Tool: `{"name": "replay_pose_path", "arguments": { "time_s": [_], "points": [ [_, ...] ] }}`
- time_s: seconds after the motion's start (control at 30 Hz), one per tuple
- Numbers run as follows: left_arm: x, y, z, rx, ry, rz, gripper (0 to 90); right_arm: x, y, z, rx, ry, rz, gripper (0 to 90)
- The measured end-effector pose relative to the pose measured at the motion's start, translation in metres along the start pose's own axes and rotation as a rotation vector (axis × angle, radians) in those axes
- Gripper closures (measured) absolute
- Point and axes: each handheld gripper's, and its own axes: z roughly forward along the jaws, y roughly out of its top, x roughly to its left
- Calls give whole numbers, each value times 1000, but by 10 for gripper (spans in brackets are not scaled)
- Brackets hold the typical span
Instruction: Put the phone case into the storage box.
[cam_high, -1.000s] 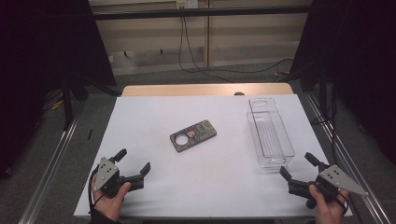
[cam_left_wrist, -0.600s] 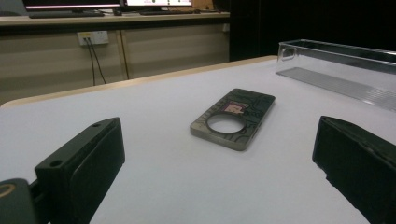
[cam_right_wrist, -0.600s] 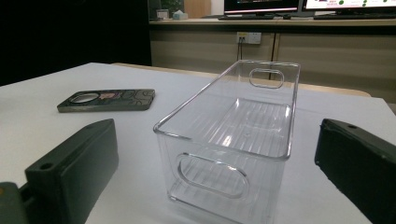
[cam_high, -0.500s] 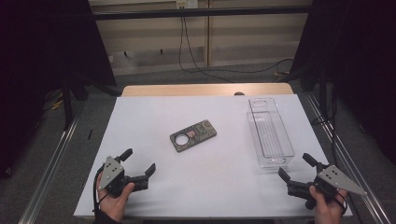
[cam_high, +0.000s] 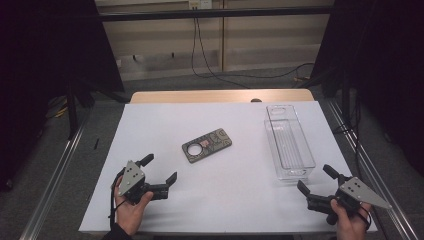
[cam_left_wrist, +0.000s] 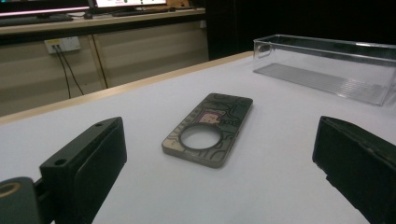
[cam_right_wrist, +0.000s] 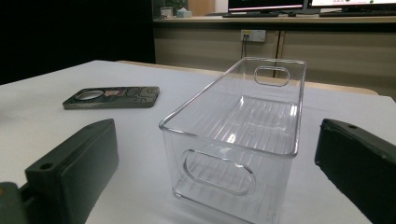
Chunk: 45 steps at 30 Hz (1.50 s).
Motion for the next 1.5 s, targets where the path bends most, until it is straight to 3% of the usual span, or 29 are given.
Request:
{"name": "replay_pose_path", "arguments": {
  "time_s": [0.07,0.27,0.33,0.43,0.57,0.63,0.7,0.97,1.0,1.13,1.23,1.3,1.47,1.5],
  "points": [
    [0,0,2,6,-1,2,29,0,0,0,0,1,-1,0],
    [2,2,16,-6,-55,-41,48,0,0,-1,0,-2,3,0],
    [2,3,20,-1,-49,-31,48,0,0,-1,-2,-1,4,0],
    [3,7,26,-16,-62,-44,48,0,0,-1,-1,-1,7,0],
    [6,14,34,-2,-98,-34,48,-1,0,-1,-1,0,1,0],
    [6,17,37,0,-90,-22,48,0,0,-1,0,2,-1,0],
    [6,20,40,3,-107,-22,48,0,0,-1,1,4,-2,0],
    [4,24,54,57,-162,-9,44,-1,-1,-2,0,3,-3,0],
    [4,22,58,75,-189,-10,44,-1,-1,-2,-1,3,-3,0],
    [2,21,63,102,-222,-11,47,-1,0,-2,-1,2,-1,0],
    [0,24,67,111,-268,16,48,-1,0,-2,-3,2,1,0],
    [-1,29,70,124,-271,45,45,-1,0,-2,-1,2,-1,0],
    [-3,37,82,164,-287,36,44,-1,0,-3,-4,3,1,0],
    [-4,38,87,185,-268,41,51,-1,0,-3,-4,3,0,0]
  ]
}}
